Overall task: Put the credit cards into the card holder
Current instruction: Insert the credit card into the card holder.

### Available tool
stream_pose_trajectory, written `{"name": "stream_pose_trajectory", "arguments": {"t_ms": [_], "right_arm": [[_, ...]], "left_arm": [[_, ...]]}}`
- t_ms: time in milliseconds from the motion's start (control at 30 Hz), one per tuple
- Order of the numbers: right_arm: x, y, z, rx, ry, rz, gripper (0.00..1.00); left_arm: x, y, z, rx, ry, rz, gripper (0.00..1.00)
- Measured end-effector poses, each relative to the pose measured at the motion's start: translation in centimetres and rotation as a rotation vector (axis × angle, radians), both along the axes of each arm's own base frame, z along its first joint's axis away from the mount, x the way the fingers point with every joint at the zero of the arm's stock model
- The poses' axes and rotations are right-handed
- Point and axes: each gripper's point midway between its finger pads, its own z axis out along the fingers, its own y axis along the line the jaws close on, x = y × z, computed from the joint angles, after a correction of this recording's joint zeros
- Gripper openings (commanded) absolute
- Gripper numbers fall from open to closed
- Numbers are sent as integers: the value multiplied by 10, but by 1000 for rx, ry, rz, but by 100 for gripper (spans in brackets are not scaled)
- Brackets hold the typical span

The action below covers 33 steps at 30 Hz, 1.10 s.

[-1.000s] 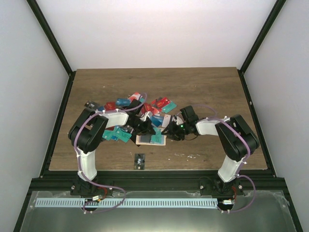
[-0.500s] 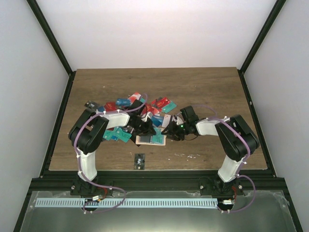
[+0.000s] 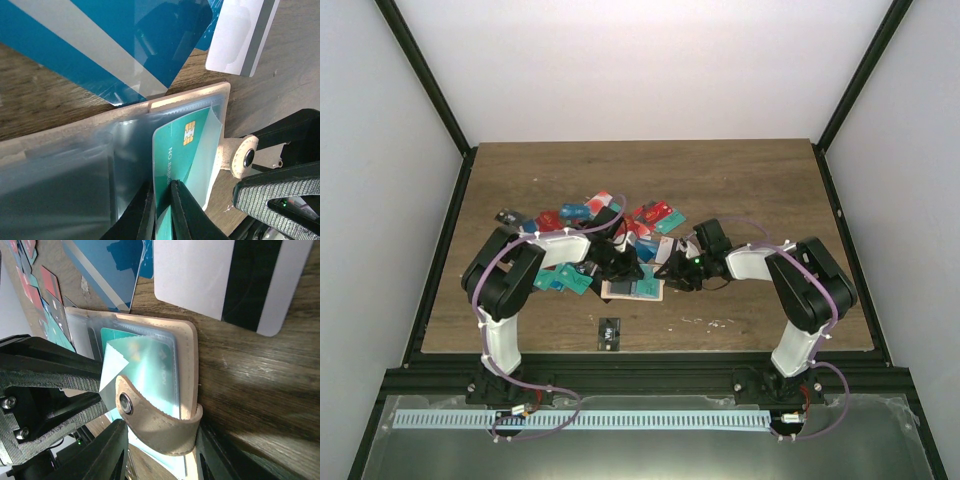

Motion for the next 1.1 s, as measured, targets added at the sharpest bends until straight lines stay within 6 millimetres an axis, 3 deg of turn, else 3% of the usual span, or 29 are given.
{"name": "stream_pose_trajectory", "arguments": {"t_ms": [400,900,1100], "right_arm": [[0,0,0,14,17,-6,40],[0,1,0,15,11,-2,40],[2,-2,0,9,-4,3,40]], "left_arm": [[0,-2,1,21,-3,25,16],[-8,-2,5,75,4,37,31],[-9,0,9,115,18,42,53]]}}
